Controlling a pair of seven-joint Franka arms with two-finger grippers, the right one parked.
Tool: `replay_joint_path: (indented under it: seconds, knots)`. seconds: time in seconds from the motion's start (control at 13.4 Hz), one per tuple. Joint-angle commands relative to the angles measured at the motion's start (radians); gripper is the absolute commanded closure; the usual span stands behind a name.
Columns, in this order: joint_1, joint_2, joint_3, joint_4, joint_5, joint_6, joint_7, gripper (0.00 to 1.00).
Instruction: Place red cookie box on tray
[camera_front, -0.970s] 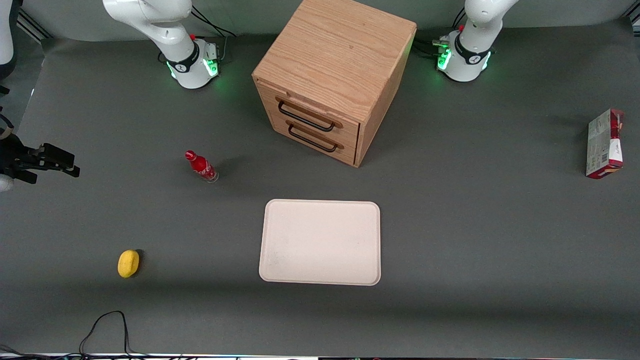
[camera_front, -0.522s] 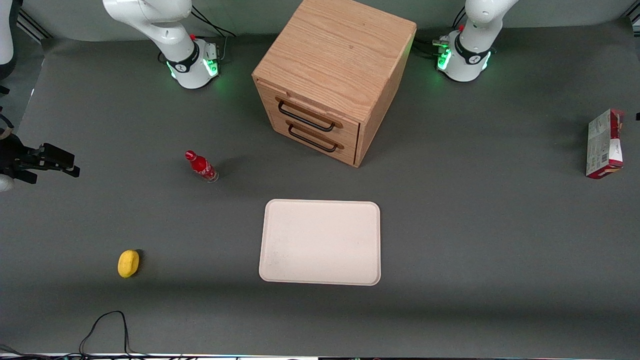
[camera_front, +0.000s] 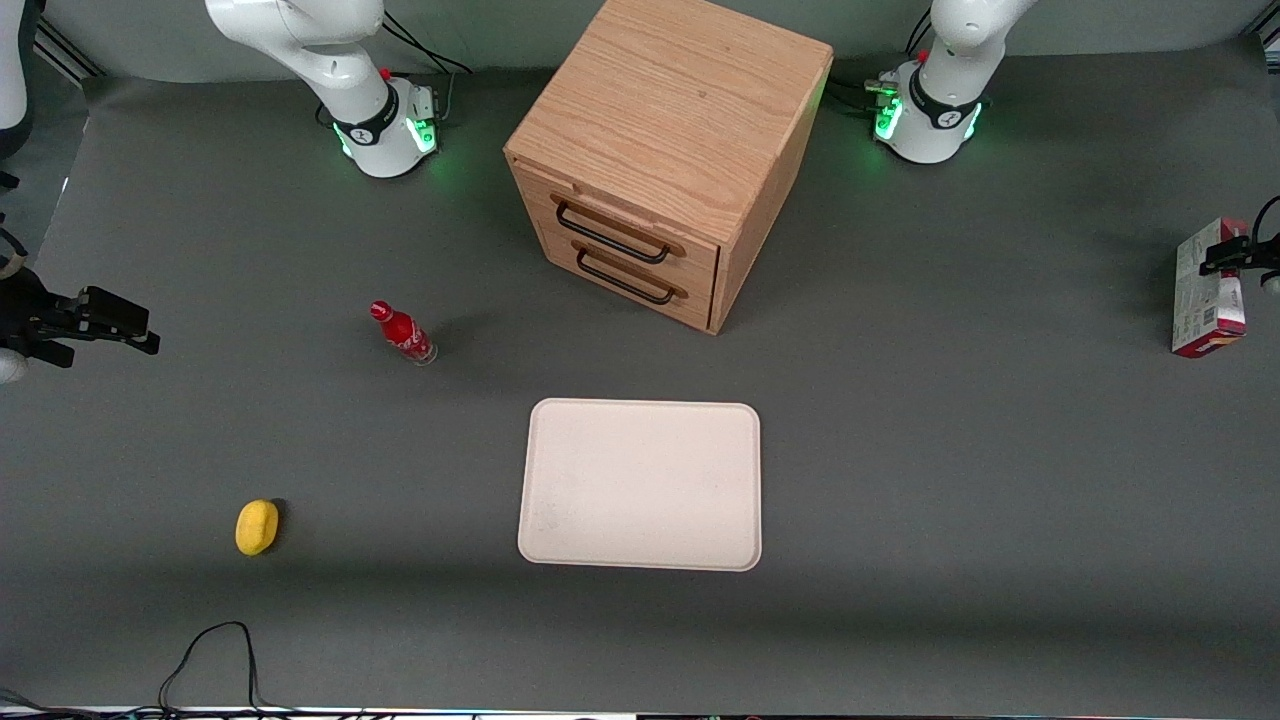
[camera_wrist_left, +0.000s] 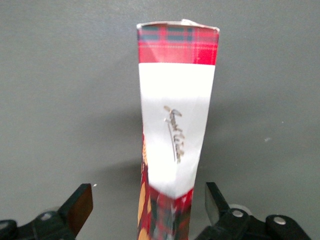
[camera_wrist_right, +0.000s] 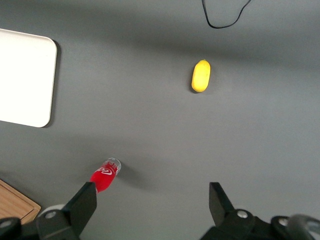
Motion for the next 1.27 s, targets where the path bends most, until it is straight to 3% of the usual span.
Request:
replay_joint_path:
  seconds: [0.0,0.15,0.22,0.3,0.37,0.9,1.19]
  knots:
    - [0.005,-0.011,-0.007,-0.001,-0.004,0.0,0.005,0.01]
    - [0.002,-0.011,-0.009,-0.001,-0.004,-0.001,0.002,0.05]
    - [0.002,-0.011,-0.009,-0.001,-0.004,-0.001,0.002,0.33]
    - [0.002,-0.011,-0.009,-0.001,-0.004,-0.004,0.002,0.88]
    - [0.002,-0.013,-0.009,-0.001,-0.004,-0.007,0.002,1.0]
    - [-0.025,-0.049,-0.017,0.025,-0.006,-0.094,-0.027,1.0]
    - [-0.125,-0.114,-0.018,0.204,-0.006,-0.367,-0.077,1.0]
